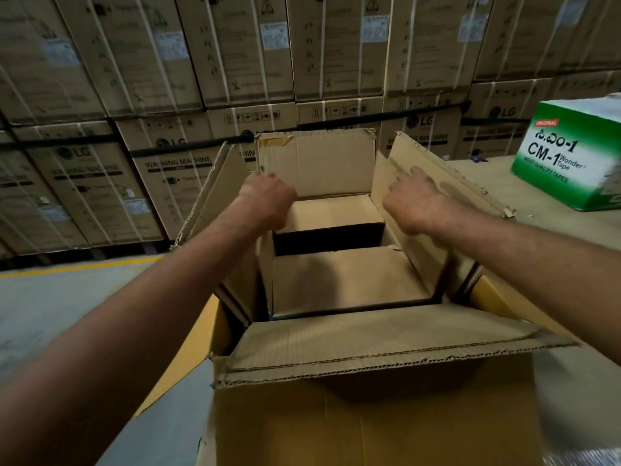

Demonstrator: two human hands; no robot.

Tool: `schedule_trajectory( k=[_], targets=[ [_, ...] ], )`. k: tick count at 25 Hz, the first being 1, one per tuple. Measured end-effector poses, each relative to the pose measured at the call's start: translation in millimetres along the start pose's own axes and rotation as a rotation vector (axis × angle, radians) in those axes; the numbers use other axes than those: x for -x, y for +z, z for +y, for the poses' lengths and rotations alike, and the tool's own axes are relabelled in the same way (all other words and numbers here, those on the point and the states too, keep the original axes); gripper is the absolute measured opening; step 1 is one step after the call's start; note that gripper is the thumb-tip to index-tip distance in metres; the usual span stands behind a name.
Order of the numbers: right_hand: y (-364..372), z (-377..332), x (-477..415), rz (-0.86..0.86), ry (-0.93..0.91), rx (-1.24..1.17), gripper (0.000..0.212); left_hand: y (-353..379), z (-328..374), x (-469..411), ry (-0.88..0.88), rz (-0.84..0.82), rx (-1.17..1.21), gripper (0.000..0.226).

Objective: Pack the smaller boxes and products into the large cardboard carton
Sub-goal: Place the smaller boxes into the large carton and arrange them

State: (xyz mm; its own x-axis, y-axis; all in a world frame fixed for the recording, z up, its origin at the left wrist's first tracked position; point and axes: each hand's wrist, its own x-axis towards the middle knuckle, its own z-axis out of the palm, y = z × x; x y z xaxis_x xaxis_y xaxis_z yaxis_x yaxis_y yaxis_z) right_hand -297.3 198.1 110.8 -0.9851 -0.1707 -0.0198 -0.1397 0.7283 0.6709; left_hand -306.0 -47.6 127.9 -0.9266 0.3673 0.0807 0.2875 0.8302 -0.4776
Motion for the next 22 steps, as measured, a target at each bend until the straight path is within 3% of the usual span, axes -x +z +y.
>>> schedule_trajectory(
  k=[3,7,10,13,15,17,19,22],
  targets=[
    [20,0,2,-0.249,0.078,-0.022,0.019,24,-17,15,-0.165,-0.202,-0.073,0.024],
    [19,-10,-8,-0.34,0.009,-0.025,0.03,36,-8,9,-0.112,-0.297,0.023,0.028],
    [27,-24,-43,-0.31,-0.083,-0.336,0.024,51,16,-15,-0.027,-0.442,0.357,0.036],
    [52,-37,-65,-0.453,-0.148,-0.789,0.023,79,31,-24,-0.029,-0.542,0.632,0.04],
    [54,-36,-64,-0.513,-0.173,-0.962,0.036,84,31,-25,-0.027,-0.552,0.679,0.033],
    [41,-24,-63,-0.381,-0.157,-1.032,0.046,72,25,-24,-0.057,-0.432,0.732,0.034],
    [27,-5,-62,-0.32,-0.121,-1.086,0.039,44,13,-19,-0.126,-0.385,0.868,0.043],
    [16,28,-40,-0.679,-0.275,-1.101,0.021,-2,-7,8,-0.063,-0.775,1.032,0.036]
  ],
)
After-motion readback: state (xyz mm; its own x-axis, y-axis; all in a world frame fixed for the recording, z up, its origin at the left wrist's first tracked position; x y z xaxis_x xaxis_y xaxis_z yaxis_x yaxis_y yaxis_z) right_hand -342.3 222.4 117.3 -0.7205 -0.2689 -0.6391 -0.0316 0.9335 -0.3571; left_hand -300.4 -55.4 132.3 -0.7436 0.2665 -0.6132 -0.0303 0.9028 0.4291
